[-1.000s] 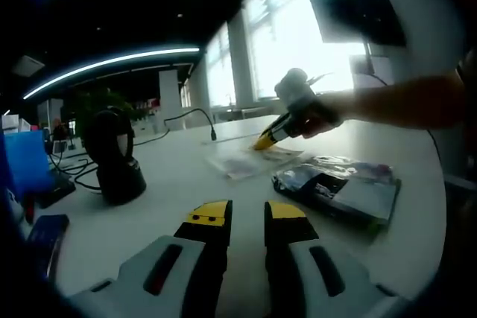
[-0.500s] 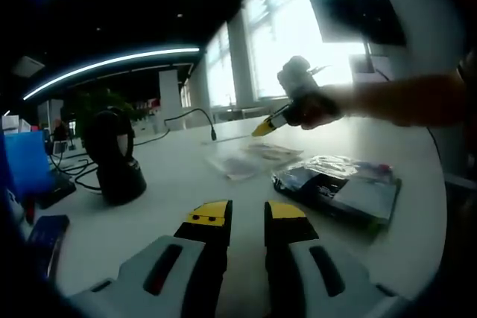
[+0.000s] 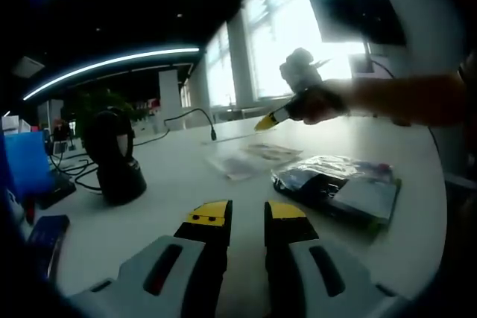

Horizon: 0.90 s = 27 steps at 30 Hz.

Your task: Clip sheet goods on table flip sheet goods clip sheet goods scan sheet goods put sheet goods back to table

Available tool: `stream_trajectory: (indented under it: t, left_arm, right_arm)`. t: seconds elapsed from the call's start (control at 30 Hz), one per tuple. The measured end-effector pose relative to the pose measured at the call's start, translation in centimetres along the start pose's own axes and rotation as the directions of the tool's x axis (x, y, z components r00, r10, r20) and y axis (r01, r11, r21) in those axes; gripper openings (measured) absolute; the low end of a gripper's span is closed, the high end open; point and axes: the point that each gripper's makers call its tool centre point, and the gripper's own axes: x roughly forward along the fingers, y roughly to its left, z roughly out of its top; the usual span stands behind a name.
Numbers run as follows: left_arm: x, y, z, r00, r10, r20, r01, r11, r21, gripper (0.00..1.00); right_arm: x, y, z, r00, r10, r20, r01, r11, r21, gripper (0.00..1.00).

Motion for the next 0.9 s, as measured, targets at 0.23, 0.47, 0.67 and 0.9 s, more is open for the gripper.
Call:
stream_trajectory:
  t: [0.23, 0.47, 0.67, 0.9]
  left_arm:
    - [0.0, 0.0, 0.0, 1.0, 0.002, -0.001, -0.002, 1.0, 0.002, 0.11]
    - [0.0, 0.0, 0.0, 1.0, 0.003, -0.002, -0.003, 1.0, 0.004, 0.11]
    - [0.0, 0.0, 0.0, 1.0, 0.003, -0.002, -0.003, 1.0, 0.004, 0.11]
    - [0.0, 0.0, 0.0, 1.0, 0.003, -0.002, -0.003, 1.0, 0.005, 0.11]
  right_arm:
    - [-1.1, 0.7, 1.1, 0.999, 0.024, 0.034, -0.022, 0.999, -0.037, 0.0]
    - [-2.5, 1.1, 1.6, 0.998, 0.037, 0.055, -0.035, 0.998, -0.05, 0.0]
    - [-4.0, 1.4, 1.4, 0.997, 0.048, 0.068, -0.046, 0.998, -0.034, 0.0]
    - [-6.2, 2.3, 1.0, 0.993, 0.064, 0.1, -0.061, 0.998, -0.034, 0.0]
